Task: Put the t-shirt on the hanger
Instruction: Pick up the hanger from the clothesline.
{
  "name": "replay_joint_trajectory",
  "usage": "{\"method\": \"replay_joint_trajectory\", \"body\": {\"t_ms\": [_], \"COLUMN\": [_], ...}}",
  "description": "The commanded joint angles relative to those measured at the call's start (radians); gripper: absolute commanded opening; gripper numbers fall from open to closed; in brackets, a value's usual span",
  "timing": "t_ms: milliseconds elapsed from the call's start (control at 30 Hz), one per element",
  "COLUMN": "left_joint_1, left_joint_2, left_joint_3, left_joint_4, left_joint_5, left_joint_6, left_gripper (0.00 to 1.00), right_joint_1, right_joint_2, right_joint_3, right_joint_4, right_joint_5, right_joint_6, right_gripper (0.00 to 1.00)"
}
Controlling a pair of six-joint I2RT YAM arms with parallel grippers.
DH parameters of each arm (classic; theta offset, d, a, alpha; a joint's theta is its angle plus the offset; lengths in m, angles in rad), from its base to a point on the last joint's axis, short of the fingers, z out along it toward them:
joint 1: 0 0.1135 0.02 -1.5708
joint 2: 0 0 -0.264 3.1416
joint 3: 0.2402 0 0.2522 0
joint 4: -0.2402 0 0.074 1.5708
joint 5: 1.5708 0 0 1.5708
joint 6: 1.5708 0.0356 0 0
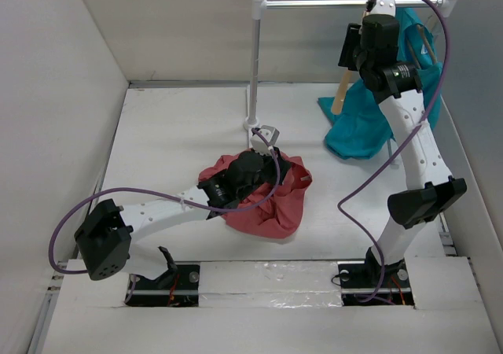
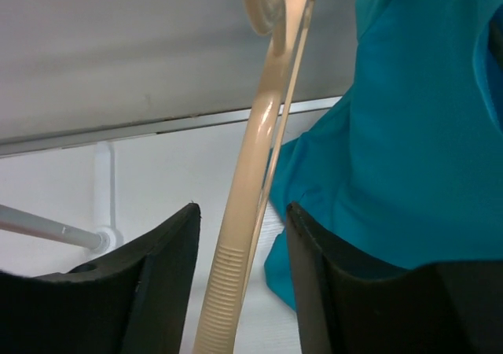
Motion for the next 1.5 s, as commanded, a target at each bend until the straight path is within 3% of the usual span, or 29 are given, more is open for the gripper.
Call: {"method": "replay_joint_trajectory", "body": {"t_ms": [0, 133, 267, 433, 600, 633, 733, 767, 933, 1267, 1467], "left_joint_1": [-0.005, -0.005, -0.005, -0.005, -0.005, -0.005, -0.005, -0.005, -0.005, -0.005, 0.013], "left_joint_2": [-0.037, -0.030, -0.028, -0.029, -0.040, -0.045, -0.049, -0.052, -0.052, -0.054, -0.046], "left_joint_3": [-0.006, 0.008, 0.007, 0.011, 0.016, 0.016, 0.022, 0.016, 0.025, 0.051, 0.094], "left_joint_4": [0.041, 0.034, 0.041, 0.037, 0.024, 0.023, 0.015, 0.018, 0.012, 0.008, 0.001], "left_joint_5": [-0.003, 0.002, 0.005, 0.008, -0.007, -0.006, -0.012, -0.015, -0.023, -0.029, -0.013], "left_joint_6": [-0.001, 0.002, -0.001, 0.002, 0.009, 0.011, 0.014, 0.014, 0.019, 0.029, 0.037], "left_gripper": [0.00, 0.00, 0.00, 0.00, 0.00, 0.00, 0.00, 0.00, 0.00, 0.00, 0.00], "right_joint_1": [-0.009, -0.032, -0.044, -0.079, -0.088, -0.088, -0.088, -0.088, -0.079, -0.274, -0.286], "right_joint_2": [-0.040, -0.057, -0.072, -0.085, -0.060, -0.057, -0.041, -0.042, -0.126, -0.304, -0.408], "right_joint_3": [0.023, -0.005, -0.040, -0.065, -0.042, -0.037, 0.001, 0.004, -0.068, -0.316, -0.512], "right_joint_4": [0.040, 0.044, 0.044, 0.064, 0.057, 0.061, 0.057, 0.058, 0.196, 0.328, 0.405], "right_joint_5": [0.061, 0.074, 0.073, 0.036, 0.024, 0.028, 0.033, 0.036, -0.030, -0.507, -0.617], "right_joint_6": [-0.024, -0.032, -0.038, -0.040, -0.049, -0.052, -0.055, -0.060, -0.095, 0.052, 0.097], "right_gripper": [0.51, 0.36, 0.30, 0.25, 0.27, 0.25, 0.02, 0.00, 0.00, 0.00, 0.00]}}
